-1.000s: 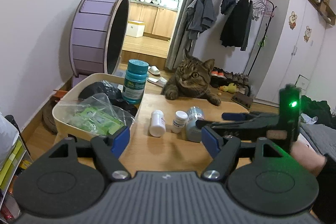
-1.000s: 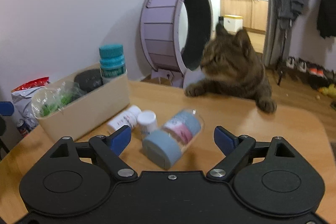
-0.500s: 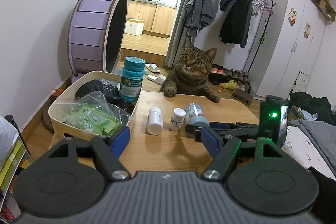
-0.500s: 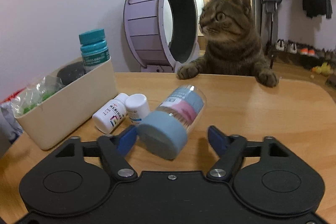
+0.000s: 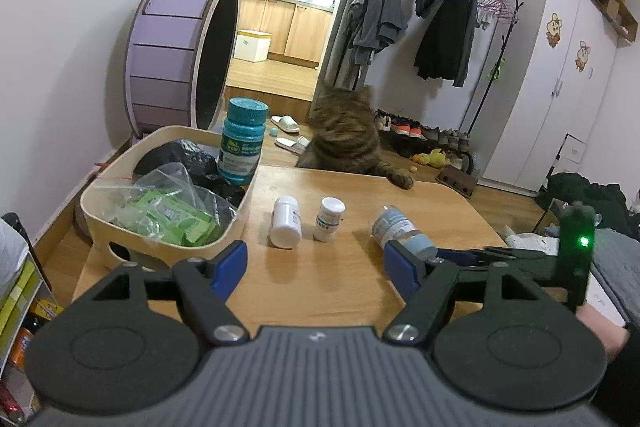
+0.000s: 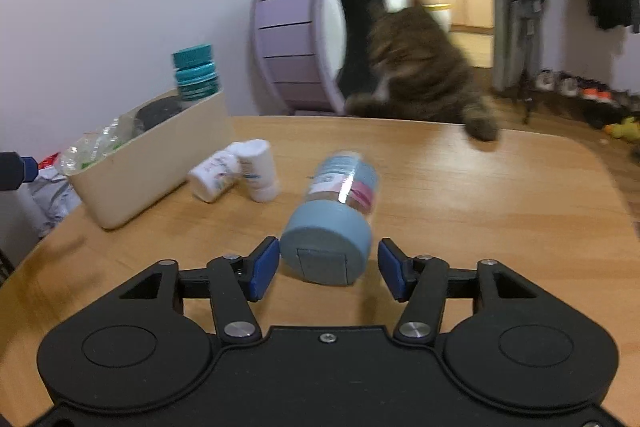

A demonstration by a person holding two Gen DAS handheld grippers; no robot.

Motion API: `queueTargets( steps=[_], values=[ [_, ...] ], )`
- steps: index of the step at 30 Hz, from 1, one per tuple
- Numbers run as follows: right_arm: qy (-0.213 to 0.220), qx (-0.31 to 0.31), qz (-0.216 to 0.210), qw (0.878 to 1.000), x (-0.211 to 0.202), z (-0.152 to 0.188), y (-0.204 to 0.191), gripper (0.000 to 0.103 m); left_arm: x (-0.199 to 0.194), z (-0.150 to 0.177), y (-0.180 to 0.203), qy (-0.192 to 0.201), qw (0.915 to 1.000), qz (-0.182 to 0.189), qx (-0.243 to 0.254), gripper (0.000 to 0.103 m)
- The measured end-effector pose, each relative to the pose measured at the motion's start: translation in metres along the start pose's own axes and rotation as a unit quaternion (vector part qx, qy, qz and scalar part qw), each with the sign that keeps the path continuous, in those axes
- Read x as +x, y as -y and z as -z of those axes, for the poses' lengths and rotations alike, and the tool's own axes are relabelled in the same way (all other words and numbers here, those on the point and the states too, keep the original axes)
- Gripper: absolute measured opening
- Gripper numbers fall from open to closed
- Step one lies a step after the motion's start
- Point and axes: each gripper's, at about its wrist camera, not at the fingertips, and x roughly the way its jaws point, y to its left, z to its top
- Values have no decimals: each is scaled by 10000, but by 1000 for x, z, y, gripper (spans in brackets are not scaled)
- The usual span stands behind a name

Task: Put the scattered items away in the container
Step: 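Grasp the light-blue-lidded toothpick canister with the right gripper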

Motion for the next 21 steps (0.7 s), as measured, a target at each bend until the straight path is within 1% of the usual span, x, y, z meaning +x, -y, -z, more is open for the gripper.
queueTargets(
  steps=[2,4,8,12,14,19,21],
  values=[
    [56,82,150,9998,-9,4,5,65,1,1,3,-10,10000,46,7,74],
    [189,234,166,9994,-16,7,9,72,2,2,8,-18,9999,88,57,74],
    [346,218,173,9990,-17,5,8,76,3,2,15,-31,9998,163,106,74],
    [381,230,100,9990,-9,1,1,77,4,3,16,-74,9996,243,106,74],
    [357,126,81,9992,-5,1,-5,77,4,3,16,-83,9996,235,95,74],
    [291,-269,232,9989,7,3,-18,77,3,3,14,-105,9997,214,69,74],
    [232,-301,240,9990,10,2,-19,76,3,3,13,-110,9997,210,44,74]
  ],
)
